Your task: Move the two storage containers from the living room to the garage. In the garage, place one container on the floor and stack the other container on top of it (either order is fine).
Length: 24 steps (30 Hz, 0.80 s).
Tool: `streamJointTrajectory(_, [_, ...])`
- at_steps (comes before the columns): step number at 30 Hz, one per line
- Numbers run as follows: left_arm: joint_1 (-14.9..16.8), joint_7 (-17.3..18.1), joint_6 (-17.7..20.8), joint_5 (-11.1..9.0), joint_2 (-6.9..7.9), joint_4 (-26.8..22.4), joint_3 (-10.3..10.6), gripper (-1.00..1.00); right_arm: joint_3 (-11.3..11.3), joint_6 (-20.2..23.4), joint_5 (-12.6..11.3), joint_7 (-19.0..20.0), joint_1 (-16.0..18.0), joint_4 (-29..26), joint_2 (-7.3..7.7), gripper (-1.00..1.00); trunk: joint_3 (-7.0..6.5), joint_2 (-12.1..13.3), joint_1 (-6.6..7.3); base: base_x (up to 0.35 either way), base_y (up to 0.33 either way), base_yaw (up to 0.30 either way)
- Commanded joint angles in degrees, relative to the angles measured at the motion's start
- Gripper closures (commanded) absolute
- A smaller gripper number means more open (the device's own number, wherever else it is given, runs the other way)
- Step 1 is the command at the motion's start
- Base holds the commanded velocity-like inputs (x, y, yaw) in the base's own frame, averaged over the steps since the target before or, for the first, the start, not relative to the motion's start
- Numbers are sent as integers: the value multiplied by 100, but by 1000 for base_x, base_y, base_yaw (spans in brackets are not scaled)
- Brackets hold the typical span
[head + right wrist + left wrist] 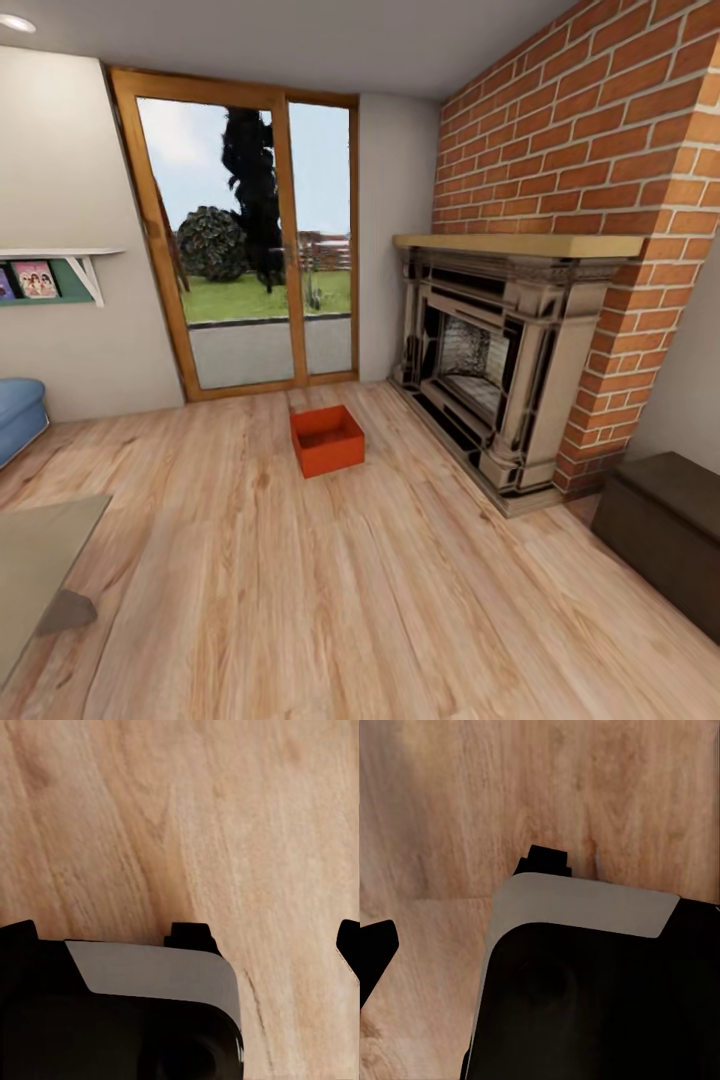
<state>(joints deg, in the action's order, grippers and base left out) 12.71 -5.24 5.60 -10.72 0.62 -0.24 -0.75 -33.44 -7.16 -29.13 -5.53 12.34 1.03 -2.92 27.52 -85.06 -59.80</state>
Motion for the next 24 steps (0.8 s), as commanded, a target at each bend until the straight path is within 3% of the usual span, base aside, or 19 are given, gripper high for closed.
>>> streamJointTrajectory(1, [3,-12,20,-36,0,-3,-4,-100,-48,-23,-49,-10,5,11,-1,-100,6,-3,-3,322,0,0])
streamJointTrajectory(24, [3,-12,20,-36,0,-3,-4,-100,-48,-23,-49,-11,3,11,2,-100,6,-3,-3,322,0,0])
